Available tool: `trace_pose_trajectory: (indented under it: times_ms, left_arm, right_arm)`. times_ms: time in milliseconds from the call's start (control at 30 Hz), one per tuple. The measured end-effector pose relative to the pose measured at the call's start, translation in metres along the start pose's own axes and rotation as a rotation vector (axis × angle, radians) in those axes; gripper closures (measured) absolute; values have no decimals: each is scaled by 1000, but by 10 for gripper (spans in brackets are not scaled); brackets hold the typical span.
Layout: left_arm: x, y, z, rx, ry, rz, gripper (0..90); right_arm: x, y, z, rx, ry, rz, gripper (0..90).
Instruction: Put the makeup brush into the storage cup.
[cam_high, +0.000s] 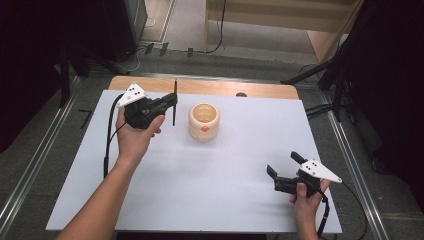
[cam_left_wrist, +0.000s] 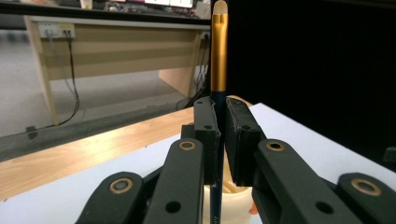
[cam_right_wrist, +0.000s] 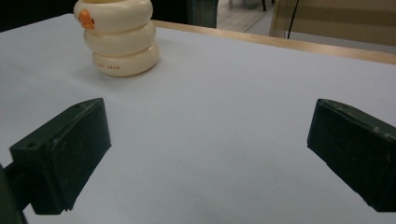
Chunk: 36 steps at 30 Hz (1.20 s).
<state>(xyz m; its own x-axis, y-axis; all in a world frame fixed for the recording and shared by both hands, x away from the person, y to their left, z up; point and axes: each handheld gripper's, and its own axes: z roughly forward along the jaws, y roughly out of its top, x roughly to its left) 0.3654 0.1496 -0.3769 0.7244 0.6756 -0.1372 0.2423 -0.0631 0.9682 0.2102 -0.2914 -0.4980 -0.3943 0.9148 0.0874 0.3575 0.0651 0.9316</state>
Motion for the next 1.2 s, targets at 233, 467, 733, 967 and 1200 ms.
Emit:
trace_pose_trajectory:
  times_ms: [233,467,733,967,1200]
  left_arm:
    - [-1,-1,4,-47,-34,-15,846]
    - [-2,-2,9,-88,-53,-17,846]
    - [-4,-4,16,-153,-86,-14,846]
    - [-4,-7,24,-193,-100,-34,846]
    - [-2,-10,37,-202,-100,-54,846]
  right_arm:
    - [0,0,0,-2,-1,4,0]
    - [-1,0,-1,-2,1,8,0]
    - [-2,0,-1,-7,3,13,0]
    - [-2,0,-2,-4,2,16,0]
    - [-2,0,-1,-6,4,9,0]
